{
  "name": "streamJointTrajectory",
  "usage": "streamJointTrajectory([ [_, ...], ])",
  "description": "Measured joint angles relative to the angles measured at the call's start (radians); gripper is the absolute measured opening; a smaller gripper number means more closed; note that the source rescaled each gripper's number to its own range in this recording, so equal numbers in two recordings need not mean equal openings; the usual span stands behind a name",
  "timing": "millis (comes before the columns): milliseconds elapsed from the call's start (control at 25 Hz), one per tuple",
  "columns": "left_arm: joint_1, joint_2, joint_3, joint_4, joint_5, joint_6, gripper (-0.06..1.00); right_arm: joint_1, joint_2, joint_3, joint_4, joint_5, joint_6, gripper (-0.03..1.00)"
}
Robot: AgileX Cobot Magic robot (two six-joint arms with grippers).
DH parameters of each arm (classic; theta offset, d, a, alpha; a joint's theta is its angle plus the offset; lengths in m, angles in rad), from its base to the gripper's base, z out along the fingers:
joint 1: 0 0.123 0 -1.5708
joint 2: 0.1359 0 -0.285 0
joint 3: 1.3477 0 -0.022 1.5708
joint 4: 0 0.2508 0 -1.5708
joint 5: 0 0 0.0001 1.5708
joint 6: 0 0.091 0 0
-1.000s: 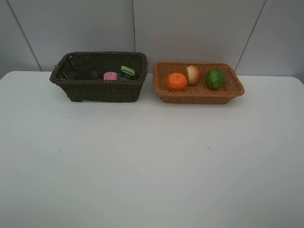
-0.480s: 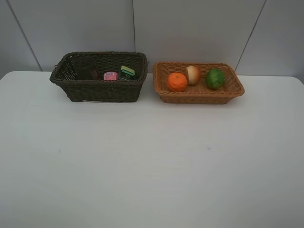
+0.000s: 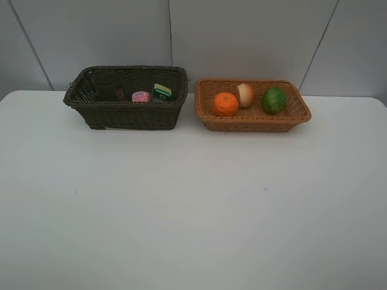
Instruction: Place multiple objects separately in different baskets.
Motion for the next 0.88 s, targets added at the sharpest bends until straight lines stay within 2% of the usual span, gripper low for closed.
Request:
streamJointTrajectory([
  [880,0.000,0.000,0.000,0.000,0.000,0.000,1.00,0.000,0.000,0.000,0.000,0.000,0.000,0.66],
])
